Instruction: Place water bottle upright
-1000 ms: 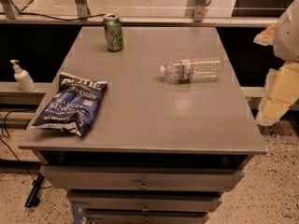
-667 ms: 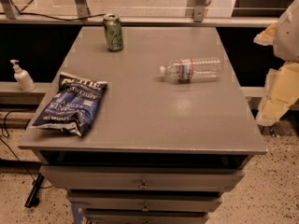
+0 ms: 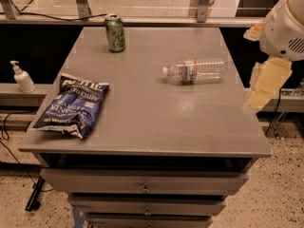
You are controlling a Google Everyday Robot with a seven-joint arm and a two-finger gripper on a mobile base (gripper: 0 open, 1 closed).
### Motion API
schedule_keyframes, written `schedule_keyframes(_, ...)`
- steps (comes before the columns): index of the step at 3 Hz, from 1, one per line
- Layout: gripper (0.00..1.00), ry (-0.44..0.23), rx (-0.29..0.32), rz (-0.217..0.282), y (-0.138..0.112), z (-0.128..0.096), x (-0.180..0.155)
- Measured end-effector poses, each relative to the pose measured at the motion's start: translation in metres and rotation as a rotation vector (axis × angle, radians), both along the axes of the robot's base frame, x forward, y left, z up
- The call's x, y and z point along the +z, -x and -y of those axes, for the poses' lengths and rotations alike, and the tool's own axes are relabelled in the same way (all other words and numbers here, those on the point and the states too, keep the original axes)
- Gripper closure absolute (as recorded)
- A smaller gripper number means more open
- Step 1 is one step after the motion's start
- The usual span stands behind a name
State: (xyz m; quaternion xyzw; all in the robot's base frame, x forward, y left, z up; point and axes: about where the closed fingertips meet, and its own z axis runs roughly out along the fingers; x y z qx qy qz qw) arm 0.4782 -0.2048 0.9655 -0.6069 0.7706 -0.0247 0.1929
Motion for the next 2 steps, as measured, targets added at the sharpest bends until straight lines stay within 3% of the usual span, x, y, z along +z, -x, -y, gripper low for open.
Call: schedule_keyframes(2,0.0,-0.025,0.088,0.022,-0.081,-0.032,-0.039)
